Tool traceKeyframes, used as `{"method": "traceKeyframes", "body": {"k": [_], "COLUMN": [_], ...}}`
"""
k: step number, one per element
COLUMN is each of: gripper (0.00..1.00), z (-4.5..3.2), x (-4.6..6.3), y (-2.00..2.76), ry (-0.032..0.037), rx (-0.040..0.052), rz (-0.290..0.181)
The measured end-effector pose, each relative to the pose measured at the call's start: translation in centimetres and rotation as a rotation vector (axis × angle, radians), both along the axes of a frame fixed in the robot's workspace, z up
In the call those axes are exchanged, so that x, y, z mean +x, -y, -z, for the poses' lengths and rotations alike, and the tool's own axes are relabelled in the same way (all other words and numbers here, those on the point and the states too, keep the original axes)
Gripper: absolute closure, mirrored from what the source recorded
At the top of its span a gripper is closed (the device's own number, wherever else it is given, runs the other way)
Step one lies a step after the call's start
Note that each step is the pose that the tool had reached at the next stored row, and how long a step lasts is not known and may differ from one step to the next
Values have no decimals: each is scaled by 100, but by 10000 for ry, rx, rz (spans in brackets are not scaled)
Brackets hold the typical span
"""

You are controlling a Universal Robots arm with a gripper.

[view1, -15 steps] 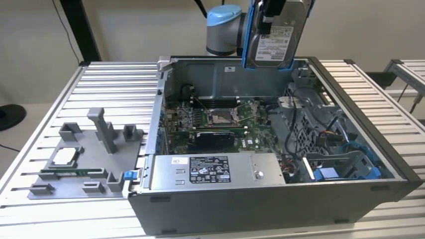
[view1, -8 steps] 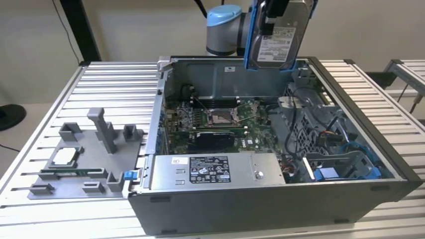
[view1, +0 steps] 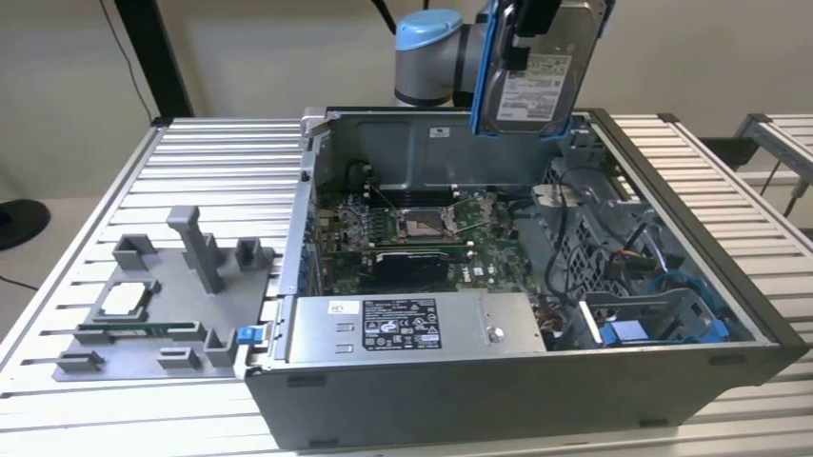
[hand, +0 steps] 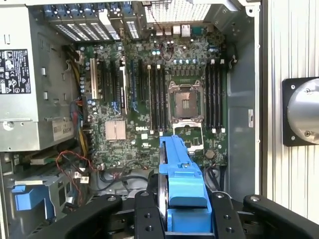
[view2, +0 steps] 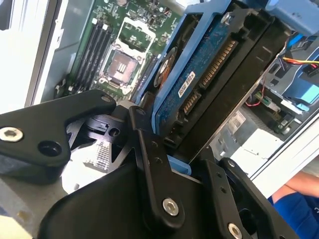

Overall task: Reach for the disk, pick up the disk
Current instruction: 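Pick up the disk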

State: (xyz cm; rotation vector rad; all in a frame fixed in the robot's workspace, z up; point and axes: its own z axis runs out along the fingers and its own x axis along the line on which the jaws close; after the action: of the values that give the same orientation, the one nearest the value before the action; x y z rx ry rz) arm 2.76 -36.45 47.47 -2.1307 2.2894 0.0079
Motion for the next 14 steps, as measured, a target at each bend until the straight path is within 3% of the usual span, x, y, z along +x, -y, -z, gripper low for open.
{"method": "traceKeyframes", "body": {"k": [7, 14], "gripper": [100, 100], "z": [9, 19], "x": [38, 75], "y": [103, 239], "ry": [-2, -5], "rx": [-1, 0], "rz": [0, 0]}}
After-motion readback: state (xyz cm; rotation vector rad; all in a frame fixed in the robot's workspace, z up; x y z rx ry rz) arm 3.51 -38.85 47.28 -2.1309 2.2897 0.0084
